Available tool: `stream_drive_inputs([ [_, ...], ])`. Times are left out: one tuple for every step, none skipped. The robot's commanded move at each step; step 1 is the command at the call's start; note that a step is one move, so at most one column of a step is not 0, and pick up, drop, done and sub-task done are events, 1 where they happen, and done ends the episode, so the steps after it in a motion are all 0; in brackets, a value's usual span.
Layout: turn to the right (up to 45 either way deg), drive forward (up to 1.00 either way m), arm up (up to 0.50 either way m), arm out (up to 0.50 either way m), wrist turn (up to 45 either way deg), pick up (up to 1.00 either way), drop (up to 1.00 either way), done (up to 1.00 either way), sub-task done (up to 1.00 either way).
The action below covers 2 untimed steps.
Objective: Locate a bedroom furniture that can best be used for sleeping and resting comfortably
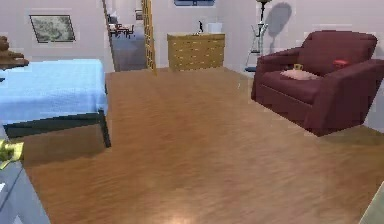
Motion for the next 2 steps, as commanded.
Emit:
stream_drive_inputs([
  [-21.0, 0.0, 0.0, 0.0, 0.0, 0.0, 0.0, 0.0, 0.0],
  [0.0, 1.0, 0.0, 0.0, 0.0, 0.0, 0.0, 0.0, 0.0],
])
